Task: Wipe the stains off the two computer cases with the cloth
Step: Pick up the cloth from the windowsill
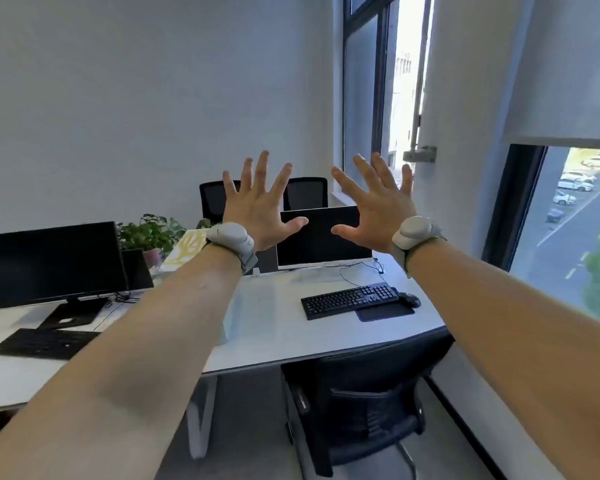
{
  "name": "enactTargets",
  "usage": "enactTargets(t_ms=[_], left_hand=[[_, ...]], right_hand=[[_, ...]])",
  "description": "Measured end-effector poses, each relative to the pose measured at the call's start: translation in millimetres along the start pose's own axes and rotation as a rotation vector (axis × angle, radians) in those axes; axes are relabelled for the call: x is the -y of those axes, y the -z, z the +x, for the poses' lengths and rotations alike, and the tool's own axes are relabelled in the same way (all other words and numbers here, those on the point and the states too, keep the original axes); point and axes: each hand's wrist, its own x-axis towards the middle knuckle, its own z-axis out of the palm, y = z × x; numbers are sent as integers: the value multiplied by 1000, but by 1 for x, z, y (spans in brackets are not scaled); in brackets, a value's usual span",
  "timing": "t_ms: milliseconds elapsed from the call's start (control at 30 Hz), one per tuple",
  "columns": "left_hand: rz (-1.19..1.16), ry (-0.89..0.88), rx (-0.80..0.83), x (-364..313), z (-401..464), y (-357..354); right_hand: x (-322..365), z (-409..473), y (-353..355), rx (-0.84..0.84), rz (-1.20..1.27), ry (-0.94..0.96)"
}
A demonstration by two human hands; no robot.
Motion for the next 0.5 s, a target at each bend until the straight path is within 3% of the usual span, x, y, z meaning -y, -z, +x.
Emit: enactTargets(t_ms=[333,500], left_hand=[[-91,-90,51,-201,67,-68],[-180,-148,80,-271,94,-91]], right_hand=[[-204,-82,-48,192,-22,-183],[-275,-109,-60,208,21,-254]])
